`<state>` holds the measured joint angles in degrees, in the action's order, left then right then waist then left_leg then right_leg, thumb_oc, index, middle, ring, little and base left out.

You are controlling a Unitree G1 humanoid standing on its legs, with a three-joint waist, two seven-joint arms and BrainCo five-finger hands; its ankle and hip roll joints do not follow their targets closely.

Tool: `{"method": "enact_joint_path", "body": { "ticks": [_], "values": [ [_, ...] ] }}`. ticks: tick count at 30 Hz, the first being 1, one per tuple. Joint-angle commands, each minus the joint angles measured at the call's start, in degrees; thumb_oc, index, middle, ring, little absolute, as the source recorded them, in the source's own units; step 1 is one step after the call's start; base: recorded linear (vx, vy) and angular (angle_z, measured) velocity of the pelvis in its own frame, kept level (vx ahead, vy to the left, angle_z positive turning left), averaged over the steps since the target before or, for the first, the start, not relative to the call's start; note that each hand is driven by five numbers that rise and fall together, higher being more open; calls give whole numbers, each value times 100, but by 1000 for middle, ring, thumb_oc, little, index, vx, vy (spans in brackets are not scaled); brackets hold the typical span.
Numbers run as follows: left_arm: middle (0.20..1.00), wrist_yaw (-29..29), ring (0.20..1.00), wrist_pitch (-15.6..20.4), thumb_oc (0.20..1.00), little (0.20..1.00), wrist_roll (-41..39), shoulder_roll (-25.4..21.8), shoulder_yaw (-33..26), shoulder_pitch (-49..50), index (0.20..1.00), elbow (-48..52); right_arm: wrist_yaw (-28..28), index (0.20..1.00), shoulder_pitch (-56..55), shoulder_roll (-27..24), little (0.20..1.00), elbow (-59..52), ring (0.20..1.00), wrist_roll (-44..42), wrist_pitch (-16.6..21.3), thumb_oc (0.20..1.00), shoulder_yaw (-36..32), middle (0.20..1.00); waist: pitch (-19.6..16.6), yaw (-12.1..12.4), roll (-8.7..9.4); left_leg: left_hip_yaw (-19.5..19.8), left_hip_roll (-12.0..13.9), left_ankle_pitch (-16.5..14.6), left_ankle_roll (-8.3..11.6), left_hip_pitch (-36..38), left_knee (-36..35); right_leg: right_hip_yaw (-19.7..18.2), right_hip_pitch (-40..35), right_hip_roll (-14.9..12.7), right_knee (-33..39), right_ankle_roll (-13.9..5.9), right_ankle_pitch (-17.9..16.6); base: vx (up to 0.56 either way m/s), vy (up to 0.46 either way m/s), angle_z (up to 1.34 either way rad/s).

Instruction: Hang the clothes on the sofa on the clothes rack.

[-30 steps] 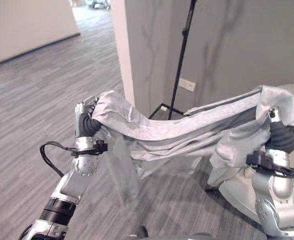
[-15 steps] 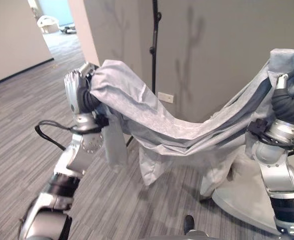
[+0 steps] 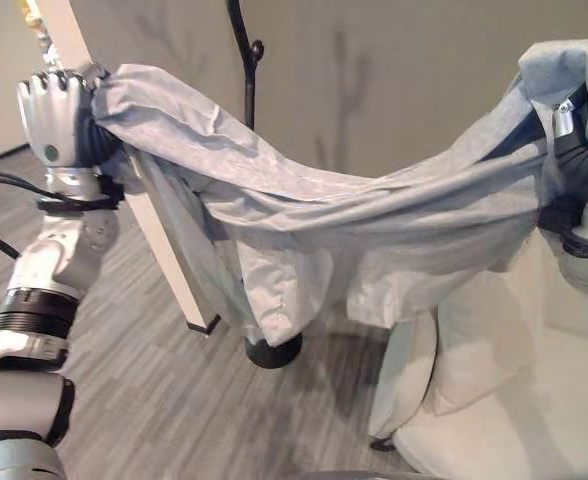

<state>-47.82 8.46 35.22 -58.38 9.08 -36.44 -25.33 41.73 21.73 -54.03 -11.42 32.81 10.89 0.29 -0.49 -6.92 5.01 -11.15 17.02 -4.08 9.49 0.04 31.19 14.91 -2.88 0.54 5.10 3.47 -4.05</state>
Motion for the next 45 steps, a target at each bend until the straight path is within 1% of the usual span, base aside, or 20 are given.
{"method": "enact_joint_path", "body": {
  "ticks": [1,2,3,4,5,6,7,11,13,18,22,27,29,32,36,38,40,42,43,45],
  "values": [
    [200,104,200,-226,200,200,258,-338,-250,-110,200,274,36,200,296,-425,200,111,200,105,23,200,-51,200,-170,145,-165,-256,-230,109,-442,-42,-1048,-333,-144,-500,-205,-851,387,233,90,6],
    [200,138,200,-240,200,200,237,-382,-229,-135,200,189,32,200,354,-452,200,129,200,114,34,200,-20,200,-171,191,-150,-256,-314,70,-443,-147,-1312,-351,-205,-548,-161,-878,405,160,146,4],
    [200,122,200,-287,200,200,239,-545,-178,-188,200,9,80,200,535,-516,200,251,200,117,66,200,125,200,-119,377,-124,-90,-537,510,-403,-523,-2122,-375,-296,-577,-72,-890,378,165,168,2],
    [200,144,200,-287,200,200,192,-618,-187,-158,200,-73,84,200,622,-534,200,315,200,99,94,200,215,200,-98,484,-157,183,-635,766,-328,-563,-2588,-438,-360,-542,-46,-894,409,116,123,-16],
    [200,143,200,-282,200,200,187,-620,-203,-146,200,-80,93,200,662,-538,200,338,200,97,98,200,252,200,-91,465,-158,181,-651,844,-320,-498,-2714,-428,-371,-545,-46,-889,412,215,95,-34],
    [200,141,200,-266,200,200,99,-721,-237,-77,200,-250,143,200,816,-566,200,513,200,35,88,200,356,200,4,694,-175,804,-818,1041,-242,-805,-3190,-589,-522,-517,-35,-882,520,209,98,-50],
    [200,206,200,-271,200,200,88,-801,-182,-138,200,-346,147,200,926,-655,200,597,200,13,63,200,429,200,15,690,-221,900,-849,1157,-206,-912,-3394,-609,-573,-508,-28,-894,526,274,160,-33],
    [200,308,200,-315,200,200,78,-942,168,-358,200,-728,153,200,1192,-877,200,1034,200,-31,-135,200,648,200,-87,643,-351,636,-768,1290,-198,-835,-3592,-646,-713,-531,-17,-983,612,140,121,-34],
    [200,442,200,-288,200,200,72,-938,396,-403,200,-995,159,200,1236,-928,200,1309,200,-76,-258,200,710,200,-230,636,-417,579,-823,1328,-236,-691,-3584,-675,-812,-686,-22,-1076,652,330,308,-32],
    [200,579,200,-367,200,200,47,-1035,942,-894,200,-1447,239,200,1551,-1186,200,1864,200,64,-556,200,928,200,-374,630,-345,333,-1064,1148,-413,-488,-3558,-718,-829,-989,-186,-1215,618,278,268,-4],
    [200,612,200,-463,200,200,-26,-1256,1283,-1289,200,-1777,430,200,2217,-1251,200,2775,200,10,-863,200,1317,200,-372,679,-294,35,-1274,905,-618,-276,-3565,-774,-598,-1274,-610,-1415,317,155,198,-4],
    [200,737,200,-473,200,200,-241,-1402,1670,-1704,200,-2288,448,200,2966,-1381,200,3714,200,-285,-1015,200,1916,200,-158,674,-398,-233,-1411,676,-851,31,-3564,-662,0,-1478,-1968,-1484,-109,93,172,-28],
    [200,796,200,-463,200,200,-231,-1292,1694,-1621,200,-2418,357,200,2874,-1277,200,3903,200,-411,-991,200,1954,200,-98,622,-436,-237,-1451,616,-904,126,-3571,-493,60,-1543,-2079,-1452,-49,94,103,-19],
    [200,955,200,-405,200,200,-155,-1071,1757,-1456,200,-2326,99,200,2649,-1209,200,3933,200,-507,-904,200,1960,200,-157,600,-319,-210,-1579,534,-934,157,-3580,-376,-156,-1538,-1706,-1477,-104,123,19,0],
    [200,1134,200,-405,200,200,-2,-545,1121,-313,200,-1845,-240,200,1687,-854,200,3447,200,-495,-851,200,1493,200,-247,642,-209,-176,-1625,481,-950,147,-3605,-409,-293,-1475,-1378,-1511,-195,80,-28,-1],
    [200,1187,200,-336,200,200,82,-197,813,368,200,-1717,-412,200,1065,-691,200,2932,200,-270,-790,200,1189,200,-241,646,-174,-157,-1636,457,-964,146,-3618,-422,-293,-1462,-1318,-1524,-224,65,-38,-6],
    [200,1200,200,-285,200,200,132,477,489,1178,200,-1502,-491,200,297,-307,200,2380,200,-42,-692,200,803,200,-205,655,-118,-116,-1649,422,-994,131,-3619,-416,-304,-1466,-1258,-1524,-197,62,-44,-3],
    [200,1201,200,-241,200,200,134,886,369,1613,200,-1404,-522,200,-99,37,200,2128,200,-38,-598,200,664,200,-186,663,-91,-97,-1646,413,-1003,124,-3619,-419,-311,-1468,-1231,-1518,-174,15,-17,0],
    [200,1201,200,-242,200,200,139,888,366,1635,200,-1391,-531,200,-137,38,200,2101,200,-33,-602,200,645,200,-207,665,-91,-96,-1644,414,-1002,117,-3619,-417,-306,-1466,-1227,-1518,-177,0,0,0],
    [200,1131,200,-233,200,200,51,1644,344,2067,200,-1419,-531,200,-533,684,200,1826,200,-63,-487,200,638,200,-169,670,-52,-87,-1640,400,-1022,113,-3619,-437,-311,-1457,-1195,-1503,-125,0,0,0]
  ]
}}
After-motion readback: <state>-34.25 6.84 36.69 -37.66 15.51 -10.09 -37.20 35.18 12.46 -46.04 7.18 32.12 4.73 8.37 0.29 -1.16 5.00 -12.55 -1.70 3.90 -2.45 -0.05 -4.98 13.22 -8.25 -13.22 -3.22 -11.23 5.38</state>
